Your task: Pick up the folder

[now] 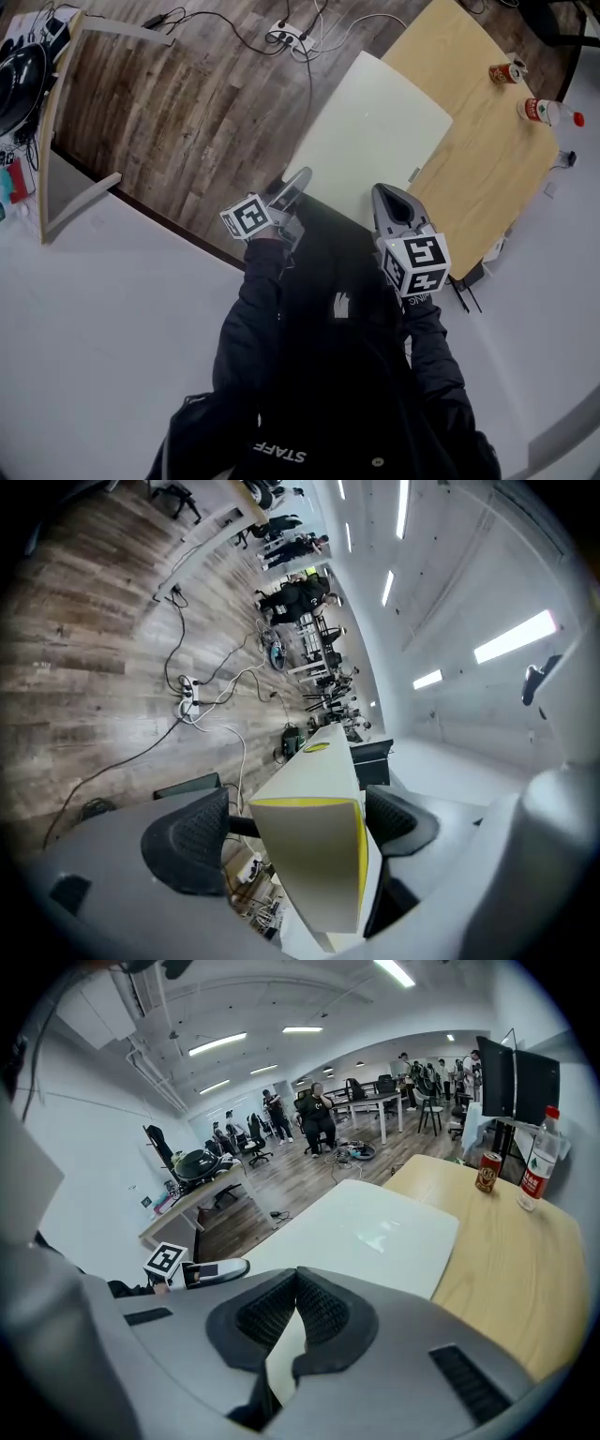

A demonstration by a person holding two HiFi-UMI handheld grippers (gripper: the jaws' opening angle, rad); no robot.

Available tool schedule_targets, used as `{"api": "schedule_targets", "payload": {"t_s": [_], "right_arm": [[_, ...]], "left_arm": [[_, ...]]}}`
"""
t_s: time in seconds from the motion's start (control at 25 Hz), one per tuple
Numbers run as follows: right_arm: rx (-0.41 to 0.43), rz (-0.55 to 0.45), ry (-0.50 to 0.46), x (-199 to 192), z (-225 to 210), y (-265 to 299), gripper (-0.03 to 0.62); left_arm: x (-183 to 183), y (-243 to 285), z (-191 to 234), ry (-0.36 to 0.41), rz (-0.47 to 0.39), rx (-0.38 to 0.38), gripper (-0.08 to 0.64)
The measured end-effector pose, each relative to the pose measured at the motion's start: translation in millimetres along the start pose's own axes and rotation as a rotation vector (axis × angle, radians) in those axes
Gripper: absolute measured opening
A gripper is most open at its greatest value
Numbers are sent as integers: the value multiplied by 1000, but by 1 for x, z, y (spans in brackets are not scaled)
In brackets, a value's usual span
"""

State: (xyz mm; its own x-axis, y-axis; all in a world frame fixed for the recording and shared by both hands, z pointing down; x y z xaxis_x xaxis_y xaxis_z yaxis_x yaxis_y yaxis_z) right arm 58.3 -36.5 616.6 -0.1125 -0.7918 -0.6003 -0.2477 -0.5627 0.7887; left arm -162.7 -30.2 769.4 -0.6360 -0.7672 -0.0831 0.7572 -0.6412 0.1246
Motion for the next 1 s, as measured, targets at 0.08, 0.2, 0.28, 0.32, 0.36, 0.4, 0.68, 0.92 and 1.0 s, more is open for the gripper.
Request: {"api": "schedule_targets", "payload": {"t_s": [0.08,0.2,0.28,0.32,0.36,0.4,0.68,0.92,1.0], "right_arm": [[-4,6,0,-2,-1,0,21],[-8,13,-3,-4,-2,0,21],[-9,14,-5,-5,-3,0,21],[-8,15,-5,-6,-4,0,21],[-9,16,-5,-6,-4,0,21],[-11,16,-5,-7,-5,-1,22],[-13,-5,1,-5,-8,-11,21],[-25,-40,11,5,-11,-31,21],[-27,-55,17,9,-12,-41,21]], "left_arm": [[-2,3,3,-21,-3,-25,428],[-5,7,6,-88,-31,-64,426],[-7,11,3,-160,-89,-124,426],[-6,11,2,-166,-104,-143,425],[-5,12,1,-158,-111,-156,423],[-4,13,0,-149,-115,-162,422],[-1,8,-14,-95,-148,-124,322],[14,4,-58,119,-85,-57,310],[18,8,-79,192,-65,-67,308]]}}
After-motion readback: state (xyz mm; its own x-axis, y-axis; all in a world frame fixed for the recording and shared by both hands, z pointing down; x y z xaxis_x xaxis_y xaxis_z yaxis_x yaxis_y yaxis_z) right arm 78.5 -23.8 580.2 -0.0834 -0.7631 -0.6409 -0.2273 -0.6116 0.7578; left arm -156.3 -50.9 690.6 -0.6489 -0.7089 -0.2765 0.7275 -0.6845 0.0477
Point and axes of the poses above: the fingertips, and each gripper's own axes: y forward along the fingers, z to its left, x out of its top, the point moved 7 cm from there along -y, backward along the fingers, and after that the axes turned 13 degrees about -x, right-handed, at the moved point
